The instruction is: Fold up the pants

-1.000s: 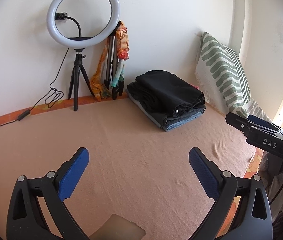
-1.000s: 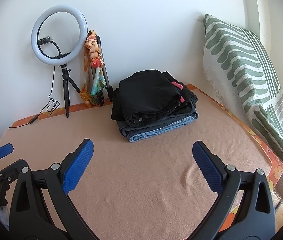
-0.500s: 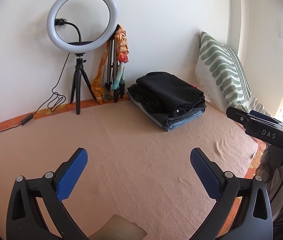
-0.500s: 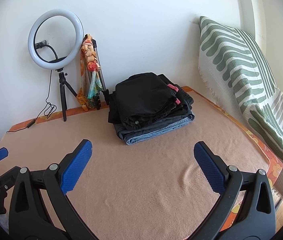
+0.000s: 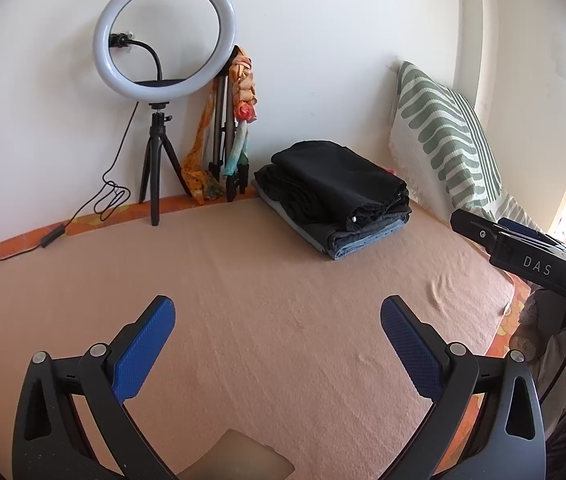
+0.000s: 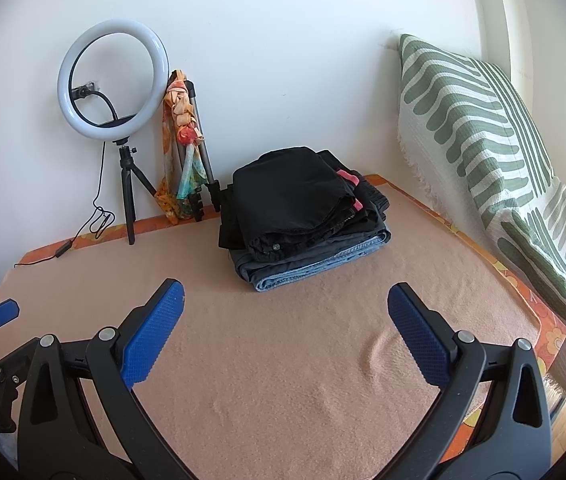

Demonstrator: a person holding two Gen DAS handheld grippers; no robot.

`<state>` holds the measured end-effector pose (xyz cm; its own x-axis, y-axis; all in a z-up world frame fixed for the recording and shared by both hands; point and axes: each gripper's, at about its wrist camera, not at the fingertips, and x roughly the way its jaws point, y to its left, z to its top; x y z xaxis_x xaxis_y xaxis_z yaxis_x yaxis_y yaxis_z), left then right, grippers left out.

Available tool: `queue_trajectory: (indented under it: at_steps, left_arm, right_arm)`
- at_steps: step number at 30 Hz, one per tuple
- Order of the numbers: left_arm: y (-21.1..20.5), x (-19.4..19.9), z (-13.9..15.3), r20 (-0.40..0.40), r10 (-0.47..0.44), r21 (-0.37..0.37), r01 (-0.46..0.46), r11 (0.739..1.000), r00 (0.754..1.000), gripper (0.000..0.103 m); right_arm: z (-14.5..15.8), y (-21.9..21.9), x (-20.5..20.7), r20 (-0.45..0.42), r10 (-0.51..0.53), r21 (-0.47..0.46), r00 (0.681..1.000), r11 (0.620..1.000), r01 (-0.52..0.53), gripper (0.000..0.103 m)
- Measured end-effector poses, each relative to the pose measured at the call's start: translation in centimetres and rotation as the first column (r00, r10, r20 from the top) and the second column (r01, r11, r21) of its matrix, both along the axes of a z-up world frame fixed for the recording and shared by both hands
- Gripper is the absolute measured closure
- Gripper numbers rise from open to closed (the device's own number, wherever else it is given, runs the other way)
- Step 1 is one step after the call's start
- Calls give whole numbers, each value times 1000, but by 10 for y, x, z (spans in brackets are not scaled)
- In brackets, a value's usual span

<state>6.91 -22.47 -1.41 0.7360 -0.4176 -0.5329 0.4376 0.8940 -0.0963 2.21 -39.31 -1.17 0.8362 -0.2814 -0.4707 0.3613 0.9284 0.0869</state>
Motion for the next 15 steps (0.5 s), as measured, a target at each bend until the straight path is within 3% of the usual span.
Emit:
queue_trajectory:
  at_steps: [15]
  left_arm:
    - [-1, -1, 1, -2, -3, -2, 3, 1000, 1000, 1]
  right_arm:
    - [0, 1, -1, 0, -2, 2, 1000, 1000, 2, 0]
